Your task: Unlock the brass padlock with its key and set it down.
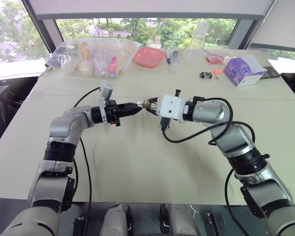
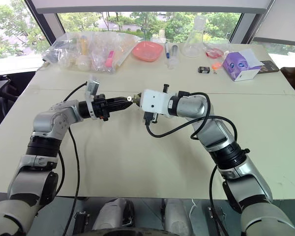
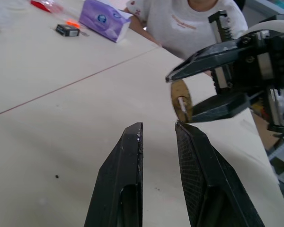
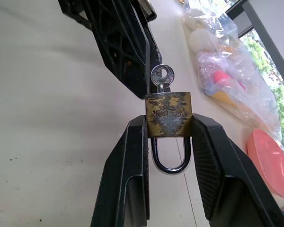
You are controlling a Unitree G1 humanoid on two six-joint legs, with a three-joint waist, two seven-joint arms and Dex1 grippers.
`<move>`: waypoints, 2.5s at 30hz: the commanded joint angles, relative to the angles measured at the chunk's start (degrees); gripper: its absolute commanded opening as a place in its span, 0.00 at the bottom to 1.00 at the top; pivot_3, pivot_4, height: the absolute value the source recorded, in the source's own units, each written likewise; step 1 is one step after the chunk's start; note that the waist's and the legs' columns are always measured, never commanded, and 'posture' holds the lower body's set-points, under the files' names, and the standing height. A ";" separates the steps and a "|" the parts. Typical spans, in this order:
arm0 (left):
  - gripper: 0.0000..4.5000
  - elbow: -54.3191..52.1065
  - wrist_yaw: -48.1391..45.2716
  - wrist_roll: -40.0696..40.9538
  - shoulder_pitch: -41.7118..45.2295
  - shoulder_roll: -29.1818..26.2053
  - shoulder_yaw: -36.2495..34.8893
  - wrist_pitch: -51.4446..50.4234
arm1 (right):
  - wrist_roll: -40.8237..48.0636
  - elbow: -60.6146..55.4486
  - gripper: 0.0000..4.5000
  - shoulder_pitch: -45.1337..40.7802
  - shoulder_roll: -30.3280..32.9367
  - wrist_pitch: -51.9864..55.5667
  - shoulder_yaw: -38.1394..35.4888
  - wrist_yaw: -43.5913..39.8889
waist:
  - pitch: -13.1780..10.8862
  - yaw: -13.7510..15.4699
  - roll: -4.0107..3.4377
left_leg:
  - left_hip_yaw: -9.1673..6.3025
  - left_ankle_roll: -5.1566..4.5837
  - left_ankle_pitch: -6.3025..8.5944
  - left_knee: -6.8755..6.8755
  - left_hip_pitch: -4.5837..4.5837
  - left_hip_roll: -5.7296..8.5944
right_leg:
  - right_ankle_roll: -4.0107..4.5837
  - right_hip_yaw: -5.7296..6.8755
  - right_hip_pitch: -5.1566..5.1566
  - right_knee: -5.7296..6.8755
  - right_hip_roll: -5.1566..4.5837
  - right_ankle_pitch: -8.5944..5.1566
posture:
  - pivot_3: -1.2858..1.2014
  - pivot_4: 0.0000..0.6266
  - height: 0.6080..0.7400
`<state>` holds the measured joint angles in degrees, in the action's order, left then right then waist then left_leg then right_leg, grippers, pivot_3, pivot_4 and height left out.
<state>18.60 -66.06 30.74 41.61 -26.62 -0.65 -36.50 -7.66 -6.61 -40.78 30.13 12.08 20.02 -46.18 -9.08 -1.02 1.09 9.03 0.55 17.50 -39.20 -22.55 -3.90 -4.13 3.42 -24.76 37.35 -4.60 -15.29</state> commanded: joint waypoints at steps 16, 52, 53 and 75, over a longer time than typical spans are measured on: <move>0.12 -1.73 0.25 1.14 1.61 0.45 -2.30 0.20 | -1.40 -0.80 0.15 -0.06 -1.42 -1.42 -0.75 0.40 | 0.00 0.07 0.00 | 0.00 0.00 0.00 -0.02 0.00 0.00 | 0.00 0.00 0.01 0.00 -0.01 0.00 | 0.52 0.24 1.00; 0.30 5.71 -11.35 -7.49 7.81 -5.00 3.86 8.36 | -3.83 -0.31 0.15 0.63 -1.88 -3.45 -0.94 0.34 | 0.00 -0.28 0.00 | 0.00 -0.01 0.00 -0.02 0.00 -0.01 | -0.04 0.00 0.00 0.02 0.04 -0.02 | 0.52 0.24 1.00; 0.41 6.36 -9.60 -7.10 8.55 -4.88 2.77 7.19 | -4.00 -0.22 0.15 0.59 -1.92 -3.76 -1.10 0.63 | 0.00 -0.23 0.00 | -0.01 0.00 0.00 -0.01 0.00 -0.01 | -0.08 0.00 -0.02 0.06 0.04 -0.04 | 0.52 0.24 1.00; 0.25 11.72 -6.17 -4.84 11.91 2.20 -0.13 2.55 | -5.44 -0.96 0.15 -0.81 -3.48 -5.38 -1.45 3.15 | 0.00 0.12 0.00 | -0.09 0.01 -0.01 -0.06 0.01 0.06 | -0.13 0.00 0.07 0.09 0.00 -0.08 | 0.52 0.24 1.00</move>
<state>30.67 -72.53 25.96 51.83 -24.20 -0.44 -35.13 -13.43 -5.19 -39.87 27.03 7.41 19.91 -43.24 -9.08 -0.90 1.09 8.94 0.56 17.49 -39.26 -22.54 -3.84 -4.26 3.42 -24.69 37.43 -4.61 -15.37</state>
